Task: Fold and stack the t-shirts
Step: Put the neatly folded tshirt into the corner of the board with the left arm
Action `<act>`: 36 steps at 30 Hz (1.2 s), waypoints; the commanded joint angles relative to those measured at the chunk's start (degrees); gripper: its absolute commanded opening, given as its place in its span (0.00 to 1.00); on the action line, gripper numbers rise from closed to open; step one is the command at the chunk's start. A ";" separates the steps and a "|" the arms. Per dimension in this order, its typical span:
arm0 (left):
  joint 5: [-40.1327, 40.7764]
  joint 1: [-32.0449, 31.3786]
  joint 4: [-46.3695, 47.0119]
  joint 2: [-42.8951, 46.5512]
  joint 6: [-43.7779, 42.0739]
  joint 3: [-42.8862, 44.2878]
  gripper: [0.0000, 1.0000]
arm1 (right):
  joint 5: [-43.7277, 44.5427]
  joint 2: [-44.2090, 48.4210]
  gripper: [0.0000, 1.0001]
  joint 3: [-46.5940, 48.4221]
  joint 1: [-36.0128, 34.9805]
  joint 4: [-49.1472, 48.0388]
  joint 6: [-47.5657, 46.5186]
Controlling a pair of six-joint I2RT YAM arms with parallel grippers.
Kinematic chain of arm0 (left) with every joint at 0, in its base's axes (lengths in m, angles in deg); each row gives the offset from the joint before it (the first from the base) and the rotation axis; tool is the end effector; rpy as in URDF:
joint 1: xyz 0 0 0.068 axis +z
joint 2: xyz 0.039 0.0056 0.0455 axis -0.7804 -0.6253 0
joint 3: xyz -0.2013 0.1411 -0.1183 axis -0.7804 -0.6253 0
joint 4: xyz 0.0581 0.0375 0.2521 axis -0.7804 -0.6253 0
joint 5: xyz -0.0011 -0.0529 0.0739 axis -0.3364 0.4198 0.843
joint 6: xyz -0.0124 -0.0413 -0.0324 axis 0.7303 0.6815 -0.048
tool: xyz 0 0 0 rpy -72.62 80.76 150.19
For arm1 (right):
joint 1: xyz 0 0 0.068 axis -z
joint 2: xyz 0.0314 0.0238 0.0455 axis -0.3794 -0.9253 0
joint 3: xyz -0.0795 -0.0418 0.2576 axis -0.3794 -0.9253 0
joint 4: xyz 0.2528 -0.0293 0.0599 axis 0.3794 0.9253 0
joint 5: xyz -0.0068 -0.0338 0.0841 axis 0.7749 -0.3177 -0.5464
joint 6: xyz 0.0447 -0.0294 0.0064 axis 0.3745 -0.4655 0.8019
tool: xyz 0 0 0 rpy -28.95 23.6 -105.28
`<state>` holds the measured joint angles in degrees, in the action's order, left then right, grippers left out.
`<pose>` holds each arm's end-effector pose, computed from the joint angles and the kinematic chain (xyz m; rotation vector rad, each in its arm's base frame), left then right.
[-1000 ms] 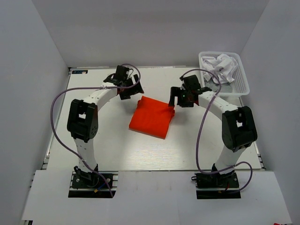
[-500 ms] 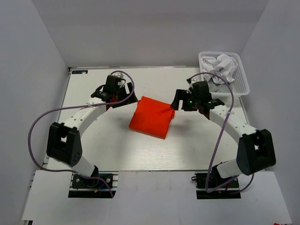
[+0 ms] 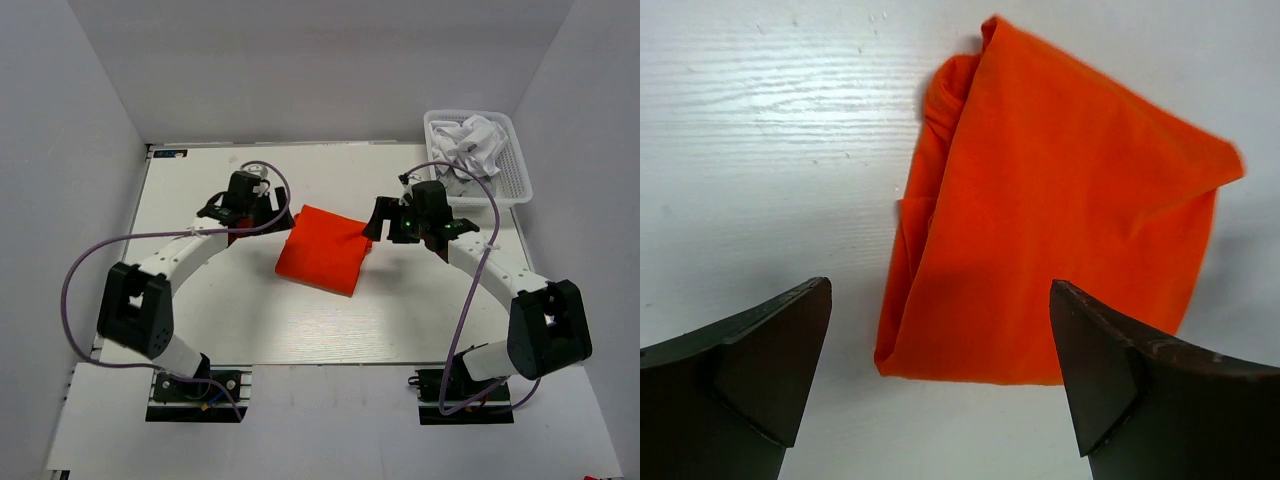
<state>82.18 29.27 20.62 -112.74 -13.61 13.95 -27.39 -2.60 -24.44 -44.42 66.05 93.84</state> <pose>0.3023 -0.1242 0.2530 -0.0954 2.4154 -0.4658 0.2823 0.1219 0.2511 -0.1081 2.2607 0.6260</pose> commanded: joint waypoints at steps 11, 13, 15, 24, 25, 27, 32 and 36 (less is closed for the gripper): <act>1.55 -5.31 -1.90 -23.75 -5.34 10.46 0.66 | 0.41 4.11 0.90 -1.40 0.16 -0.27 0.02; 2.35 -5.92 -2.86 -26.21 -5.34 11.43 0.51 | 0.85 4.64 0.90 -1.58 0.07 0.08 0.19; 2.88 -6.45 -3.49 -26.74 -5.86 12.14 0.17 | 1.91 4.99 0.90 -1.49 0.33 0.08 -0.16; 23.31 -3.74 -8.14 -26.13 -6.56 20.47 0.00 | 4.63 4.82 0.90 -2.36 0.51 -1.32 -0.69; 25.27 -3.73 -8.93 -26.83 -6.57 22.05 0.00 | 4.63 4.64 0.90 -2.45 0.51 -1.85 -0.60; 29.83 -1.28 -11.64 -27.97 -7.52 27.57 0.00 | 4.72 4.29 0.90 -2.63 0.60 -2.55 -1.21; 32.14 5.83 -11.57 -31.75 -13.49 36.72 0.00 | 3.93 2.36 0.90 -1.41 0.86 -5.02 -2.62; 36.78 11.98 -13.59 -37.01 -14.92 43.41 0.00 | 4.54 0.08 0.90 0.00 1.04 -6.24 -2.62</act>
<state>112.24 37.03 9.14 -147.75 -25.74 53.32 -23.74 -0.85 -26.87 -43.68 63.06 92.31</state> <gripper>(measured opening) 0.110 0.904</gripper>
